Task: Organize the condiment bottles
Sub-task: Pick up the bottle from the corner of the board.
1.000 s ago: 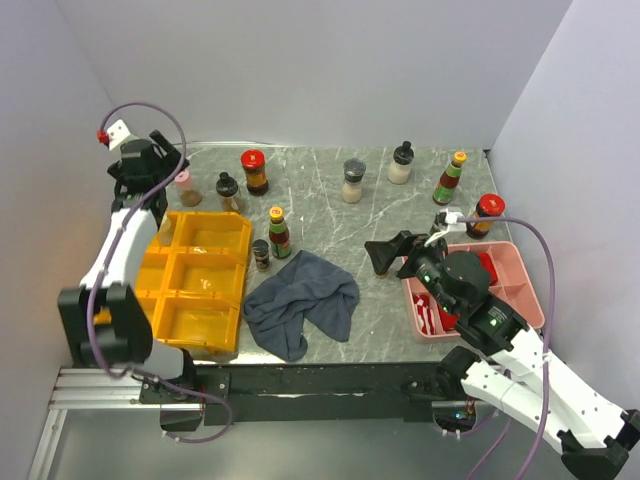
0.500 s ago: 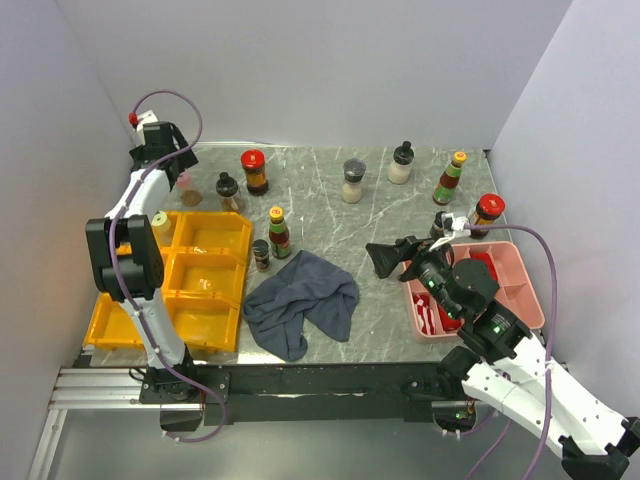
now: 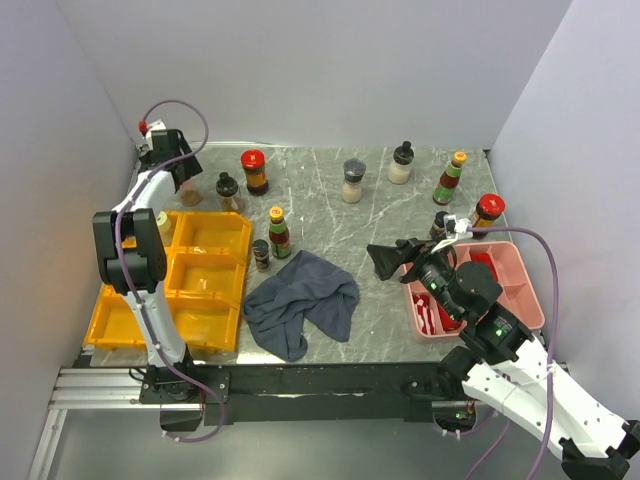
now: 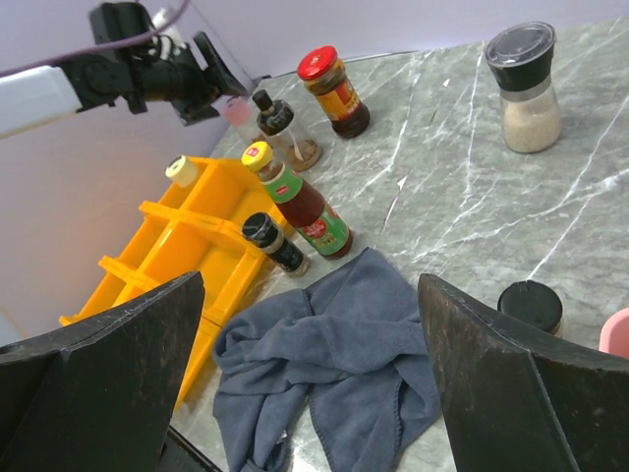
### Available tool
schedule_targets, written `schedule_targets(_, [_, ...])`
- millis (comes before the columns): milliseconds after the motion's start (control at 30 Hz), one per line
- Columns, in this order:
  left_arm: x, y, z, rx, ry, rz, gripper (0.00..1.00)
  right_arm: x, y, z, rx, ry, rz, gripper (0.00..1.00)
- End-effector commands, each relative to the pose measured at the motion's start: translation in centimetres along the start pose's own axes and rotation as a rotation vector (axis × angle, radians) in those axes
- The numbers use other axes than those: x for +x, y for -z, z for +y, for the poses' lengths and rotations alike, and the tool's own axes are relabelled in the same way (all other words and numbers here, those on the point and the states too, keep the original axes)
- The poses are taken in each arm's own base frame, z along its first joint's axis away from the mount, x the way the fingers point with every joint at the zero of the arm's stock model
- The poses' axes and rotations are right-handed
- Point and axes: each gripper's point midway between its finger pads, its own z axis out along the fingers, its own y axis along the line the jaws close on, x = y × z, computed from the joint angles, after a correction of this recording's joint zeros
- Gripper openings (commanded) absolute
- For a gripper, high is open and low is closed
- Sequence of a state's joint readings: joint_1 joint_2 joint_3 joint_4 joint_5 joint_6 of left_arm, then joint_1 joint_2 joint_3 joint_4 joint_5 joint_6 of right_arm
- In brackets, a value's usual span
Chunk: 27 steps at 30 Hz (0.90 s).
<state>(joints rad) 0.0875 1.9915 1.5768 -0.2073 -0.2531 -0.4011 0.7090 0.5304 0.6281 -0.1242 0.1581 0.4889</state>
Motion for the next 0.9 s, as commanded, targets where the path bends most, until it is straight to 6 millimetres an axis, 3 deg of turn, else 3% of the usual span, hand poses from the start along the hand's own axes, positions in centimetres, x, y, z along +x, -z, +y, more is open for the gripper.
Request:
schedule_targets(0, [0.5,-0.9,-0.1,-0.021,-0.017,-0.001,0.77,-0.6,0.0,0.5,-0.025,0.000,-0.025,0.96])
schedule_targets(200, [0.3,-1.4,0.1,-0.034,-0.036,-0.011,0.72,-0.4,-0.2,0.5,-0.024,0.002,-0.018,0.96])
schedule_targets(267, [0.5,-1.4,-0.2,-0.018,-0.049,-0.006,0.63,-0.5,-0.2,0.6,-0.025,0.002,-0.019,0.96])
schedule_targets(467, [-0.7,0.5,0.5,-0.059,-0.017,-0.060,0.22,-0.6,0.0,0.7,-0.033,0.002,-0.025,0.96])
schedule_targets(567, [-3.0,2.3,0.1,-0.046,0.014,-0.123,0.13,-0.5,-0.1,0.7,-0.033,0.003,-0.018,0.96])
schedule_targets(600, [-3.3,2.7,0.0,-0.044,0.012,-0.125,0.03,-0.4,-0.2,0.8,-0.038,0.002,-0.014,0.96])
schedule_targets(867, [-8.2,7.0,0.4,-0.079,0.069,-0.215,0.01,-0.5,0.0,0.8,-0.038,0.005,-0.020,0.96])
